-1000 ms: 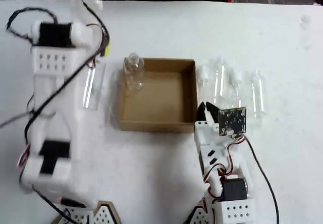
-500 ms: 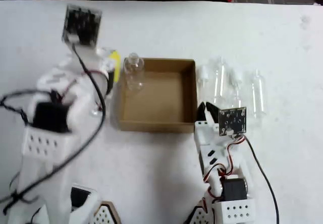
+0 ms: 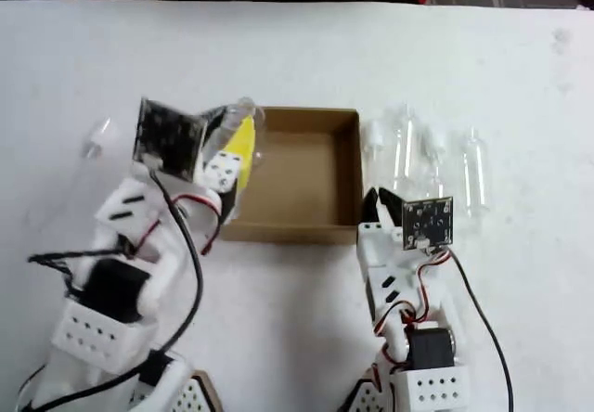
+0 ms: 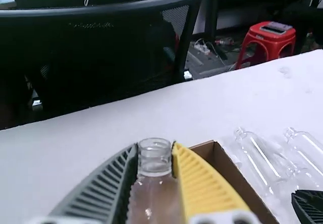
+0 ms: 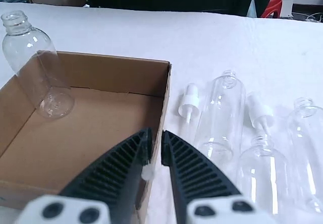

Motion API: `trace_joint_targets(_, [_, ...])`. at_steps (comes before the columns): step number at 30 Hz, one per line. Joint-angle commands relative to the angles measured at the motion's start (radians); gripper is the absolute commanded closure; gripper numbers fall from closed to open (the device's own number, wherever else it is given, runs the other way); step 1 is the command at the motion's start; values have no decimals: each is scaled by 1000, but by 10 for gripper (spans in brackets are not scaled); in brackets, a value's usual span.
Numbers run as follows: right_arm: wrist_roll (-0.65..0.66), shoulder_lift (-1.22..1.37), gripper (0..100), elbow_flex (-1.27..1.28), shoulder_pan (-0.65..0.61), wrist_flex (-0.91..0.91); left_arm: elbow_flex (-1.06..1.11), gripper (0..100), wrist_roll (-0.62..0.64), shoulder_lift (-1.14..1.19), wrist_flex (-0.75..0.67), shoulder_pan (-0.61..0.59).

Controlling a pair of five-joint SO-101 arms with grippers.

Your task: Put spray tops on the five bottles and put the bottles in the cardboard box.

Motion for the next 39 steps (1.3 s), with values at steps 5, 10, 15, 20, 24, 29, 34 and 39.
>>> trace_joint_targets(5, [8, -4, 977, 9, 15, 4, 543, 979, 14, -193, -815, 47])
trace_joint_targets(10, [8, -4, 977, 9, 15, 4, 611, 979, 146, -174, -899, 15])
trace_joint_targets(15, [8, -4, 977, 9, 15, 4, 664, 979, 189, -168, -907, -2])
trace_joint_targets(20, [8, -4, 977, 9, 15, 4, 796, 979, 189, -280, -907, 21])
trace_joint_targets(24, [8, -4, 977, 9, 15, 4, 888, 979, 187, -407, -895, 13])
trace_joint_targets(29, [8, -4, 977, 9, 13, 4, 885, 979, 186, -504, -767, 5])
trace_joint_targets(34, [8, -4, 977, 9, 13, 4, 884, 979, 144, -542, -787, -1])
trace_joint_targets(39, [8, -2, 977, 9, 13, 4, 884, 979, 95, -499, -816, -1])
